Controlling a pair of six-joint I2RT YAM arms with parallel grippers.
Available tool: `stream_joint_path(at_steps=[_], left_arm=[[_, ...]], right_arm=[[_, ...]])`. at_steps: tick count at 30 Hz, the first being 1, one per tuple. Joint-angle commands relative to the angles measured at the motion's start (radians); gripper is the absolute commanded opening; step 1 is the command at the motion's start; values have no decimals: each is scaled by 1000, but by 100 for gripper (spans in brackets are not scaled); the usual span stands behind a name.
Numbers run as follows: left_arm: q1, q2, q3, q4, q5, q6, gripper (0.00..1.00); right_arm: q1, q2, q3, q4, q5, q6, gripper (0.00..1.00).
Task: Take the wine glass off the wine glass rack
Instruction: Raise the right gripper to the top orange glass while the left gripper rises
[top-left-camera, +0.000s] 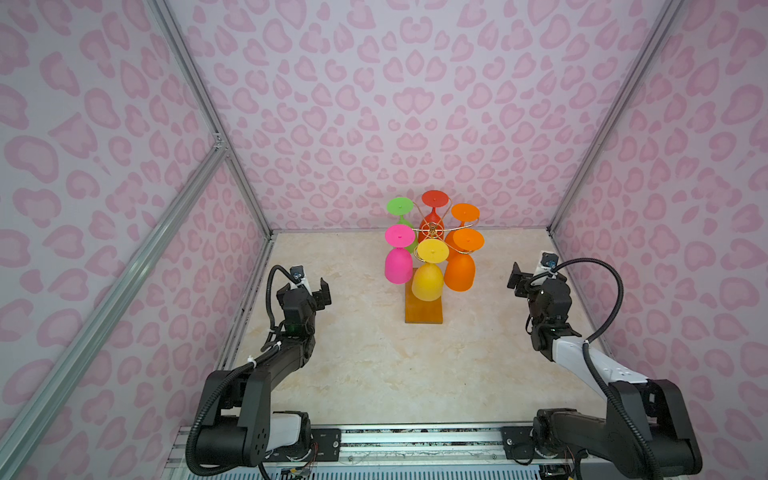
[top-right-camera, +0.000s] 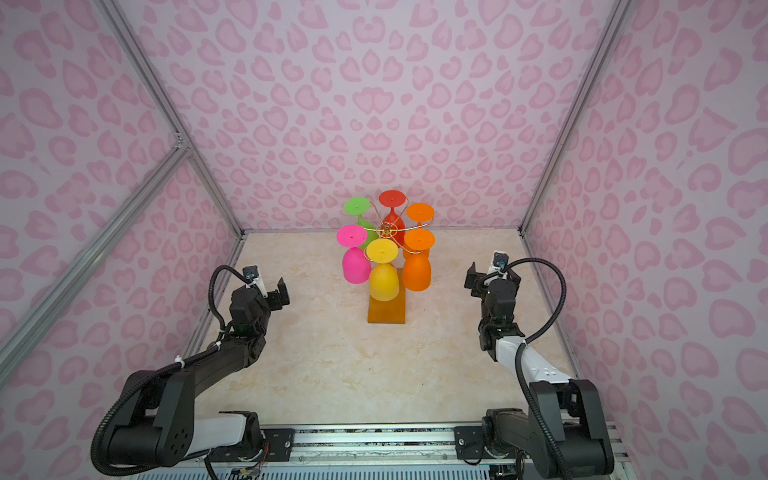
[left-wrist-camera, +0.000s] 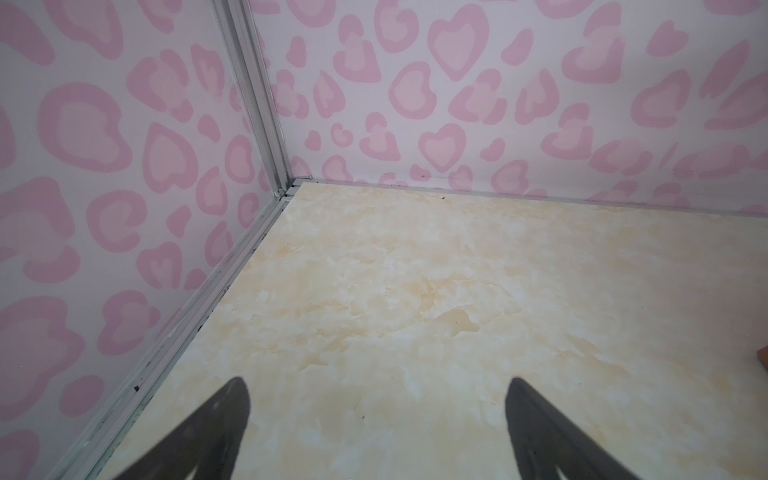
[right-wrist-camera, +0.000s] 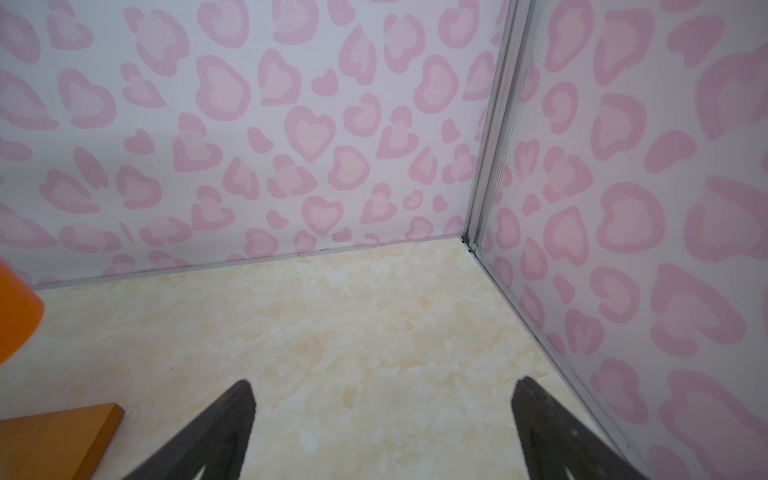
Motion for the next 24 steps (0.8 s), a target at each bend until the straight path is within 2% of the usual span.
stream_joint_path(at_steps=[1,6,8,10,13,19,20,24], left_arm=[[-14,-62,40,-35,18,-38,99],[-51,-140,114,-97,108,-104,98],[-56,-150,150,-132,192,-167,99],[-73,-157,182,-168,260,-197,98],[-114,-185,212,-213,298,-213,99],[-157,-280,226,-257,335,-234,100],[-157,-294,229,-260,342,-242,99],[-157,-327,247,-274,382,-276,97]], right_arm=[[0,-32,118,-232,-100,105,95],[-4,-36,320,-412,-273,250,94],[-5,-21,397,-460,-355,311,94],[-4,5,478,-504,-441,373,88],[-5,52,590,-570,-543,478,81],[-3,154,717,-530,-722,658,73],[-2,172,733,-518,-746,681,67],[5,239,786,-502,-831,714,61]])
